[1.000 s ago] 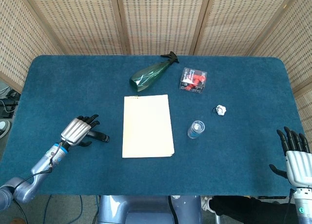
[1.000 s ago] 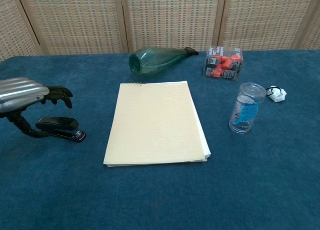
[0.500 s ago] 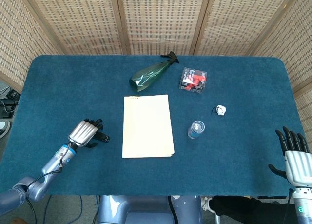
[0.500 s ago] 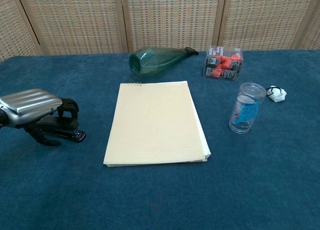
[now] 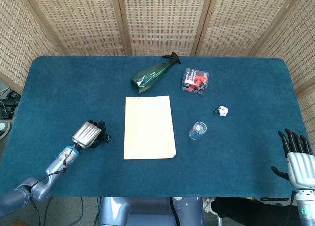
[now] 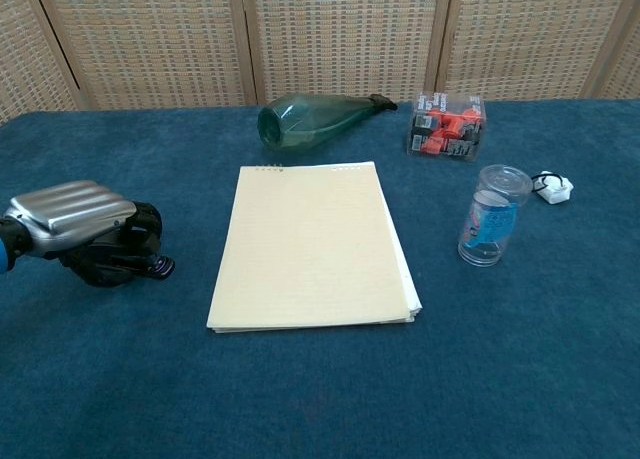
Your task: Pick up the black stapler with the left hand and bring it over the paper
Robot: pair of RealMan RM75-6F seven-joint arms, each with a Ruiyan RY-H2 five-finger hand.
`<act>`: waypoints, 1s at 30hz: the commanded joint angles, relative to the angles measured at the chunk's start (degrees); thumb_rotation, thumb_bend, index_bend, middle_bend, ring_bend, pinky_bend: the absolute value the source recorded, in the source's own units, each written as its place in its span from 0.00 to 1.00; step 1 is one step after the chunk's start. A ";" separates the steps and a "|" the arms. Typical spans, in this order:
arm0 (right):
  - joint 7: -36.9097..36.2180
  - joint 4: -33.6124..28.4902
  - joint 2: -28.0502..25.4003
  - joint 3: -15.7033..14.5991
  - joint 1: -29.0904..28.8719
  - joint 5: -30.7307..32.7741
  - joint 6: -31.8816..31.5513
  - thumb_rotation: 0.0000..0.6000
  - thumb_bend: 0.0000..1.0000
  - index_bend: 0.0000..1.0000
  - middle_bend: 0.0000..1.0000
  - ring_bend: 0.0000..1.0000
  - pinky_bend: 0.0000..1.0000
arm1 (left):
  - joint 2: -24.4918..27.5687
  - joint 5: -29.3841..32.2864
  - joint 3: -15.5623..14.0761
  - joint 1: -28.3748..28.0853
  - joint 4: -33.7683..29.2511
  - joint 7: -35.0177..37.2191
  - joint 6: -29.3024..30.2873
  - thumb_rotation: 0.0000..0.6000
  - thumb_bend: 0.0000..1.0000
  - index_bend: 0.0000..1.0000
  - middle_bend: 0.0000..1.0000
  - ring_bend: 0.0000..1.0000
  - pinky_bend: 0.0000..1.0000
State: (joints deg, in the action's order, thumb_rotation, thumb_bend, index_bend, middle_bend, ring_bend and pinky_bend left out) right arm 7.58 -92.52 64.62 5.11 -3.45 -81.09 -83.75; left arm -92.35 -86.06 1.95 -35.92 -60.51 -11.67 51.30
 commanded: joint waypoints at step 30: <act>-1.67 -0.17 -0.57 0.28 -0.12 0.93 0.61 1.00 0.00 0.00 0.00 0.00 0.00 | 10.71 -0.02 4.77 -3.36 -15.68 -5.38 6.66 1.00 0.57 0.63 0.49 0.57 0.61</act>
State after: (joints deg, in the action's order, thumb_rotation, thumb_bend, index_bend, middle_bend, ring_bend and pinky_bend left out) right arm 5.93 -92.72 64.08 5.36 -3.55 -80.19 -83.17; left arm -83.22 -87.88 4.88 -37.72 -73.25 -14.47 59.59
